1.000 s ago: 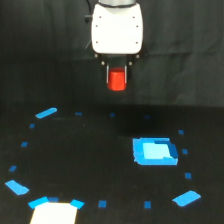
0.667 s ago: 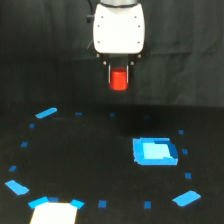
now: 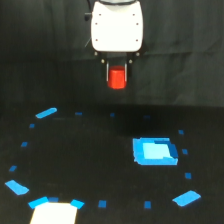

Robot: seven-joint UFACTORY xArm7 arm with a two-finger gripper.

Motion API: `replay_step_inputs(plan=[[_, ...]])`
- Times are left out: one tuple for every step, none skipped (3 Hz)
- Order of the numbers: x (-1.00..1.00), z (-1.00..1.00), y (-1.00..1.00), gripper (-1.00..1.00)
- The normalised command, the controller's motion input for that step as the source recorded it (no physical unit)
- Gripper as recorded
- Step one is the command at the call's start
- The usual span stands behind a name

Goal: Pick up the red object from the table

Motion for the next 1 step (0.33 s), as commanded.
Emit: replay_step_inputs(plan=[[-0.12,0.22,0.07,-1.00]])
